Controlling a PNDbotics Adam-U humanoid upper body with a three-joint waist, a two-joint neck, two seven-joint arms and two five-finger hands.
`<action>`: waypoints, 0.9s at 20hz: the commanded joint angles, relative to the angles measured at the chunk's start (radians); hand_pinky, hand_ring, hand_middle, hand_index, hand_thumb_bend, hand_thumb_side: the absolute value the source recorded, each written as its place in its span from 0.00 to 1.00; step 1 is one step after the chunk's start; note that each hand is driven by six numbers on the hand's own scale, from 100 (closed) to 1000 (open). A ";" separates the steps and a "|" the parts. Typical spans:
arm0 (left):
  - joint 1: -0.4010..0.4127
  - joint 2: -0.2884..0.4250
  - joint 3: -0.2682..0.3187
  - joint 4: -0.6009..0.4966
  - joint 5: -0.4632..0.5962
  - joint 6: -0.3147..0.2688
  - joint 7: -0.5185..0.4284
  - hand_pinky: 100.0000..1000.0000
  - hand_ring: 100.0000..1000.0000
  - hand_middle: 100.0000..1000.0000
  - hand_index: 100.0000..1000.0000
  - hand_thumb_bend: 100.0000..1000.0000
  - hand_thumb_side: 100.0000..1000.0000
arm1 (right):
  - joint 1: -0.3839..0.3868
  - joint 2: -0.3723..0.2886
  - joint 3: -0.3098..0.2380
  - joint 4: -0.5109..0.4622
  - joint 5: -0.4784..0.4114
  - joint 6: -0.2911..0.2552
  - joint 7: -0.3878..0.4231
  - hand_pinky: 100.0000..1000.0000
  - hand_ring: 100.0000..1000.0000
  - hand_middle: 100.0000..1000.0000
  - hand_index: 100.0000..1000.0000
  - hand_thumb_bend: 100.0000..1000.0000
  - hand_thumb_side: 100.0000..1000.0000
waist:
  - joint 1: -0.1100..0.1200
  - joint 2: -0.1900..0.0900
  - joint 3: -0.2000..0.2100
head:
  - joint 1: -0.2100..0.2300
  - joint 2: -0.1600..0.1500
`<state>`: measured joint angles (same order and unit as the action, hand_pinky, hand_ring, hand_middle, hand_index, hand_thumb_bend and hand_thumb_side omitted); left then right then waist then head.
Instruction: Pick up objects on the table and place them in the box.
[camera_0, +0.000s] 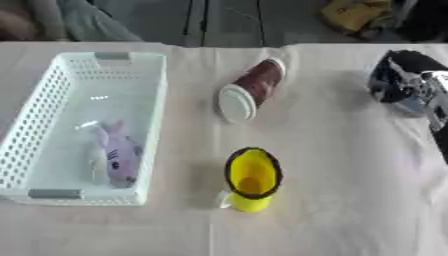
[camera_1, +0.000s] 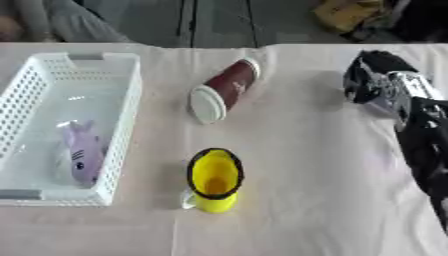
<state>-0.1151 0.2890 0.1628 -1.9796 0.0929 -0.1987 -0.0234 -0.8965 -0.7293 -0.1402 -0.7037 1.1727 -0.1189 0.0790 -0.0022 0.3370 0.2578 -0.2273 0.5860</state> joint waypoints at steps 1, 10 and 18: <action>-0.008 0.009 0.008 -0.020 0.002 0.001 -0.002 0.20 0.75 0.76 0.78 0.22 0.89 | -0.011 -0.034 0.000 -0.021 0.016 0.000 -0.043 0.00 0.06 0.21 0.34 0.26 0.00 | 0.000 -0.021 -0.003 | 0.003 0.001; -0.009 0.006 0.008 -0.020 0.004 0.002 0.000 0.20 0.75 0.76 0.78 0.22 0.89 | 0.004 -0.027 -0.005 -0.001 -0.071 0.024 -0.120 0.00 0.00 0.04 0.33 0.07 0.00 | -0.001 -0.024 -0.008 | 0.004 -0.001; -0.008 0.005 0.009 -0.020 0.005 0.003 0.001 0.20 0.75 0.76 0.77 0.22 0.89 | 0.007 -0.026 -0.007 -0.017 -0.166 0.035 -0.151 0.00 0.00 0.00 0.32 0.00 0.00 | 0.000 -0.031 -0.016 | 0.004 -0.003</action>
<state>-0.1157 0.2811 0.1629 -1.9796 0.0957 -0.1963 -0.0225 -0.8781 -0.7275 -0.1407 -0.6980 1.0314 -0.0852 -0.0608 -0.0022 0.3322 0.2437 -0.2246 0.5860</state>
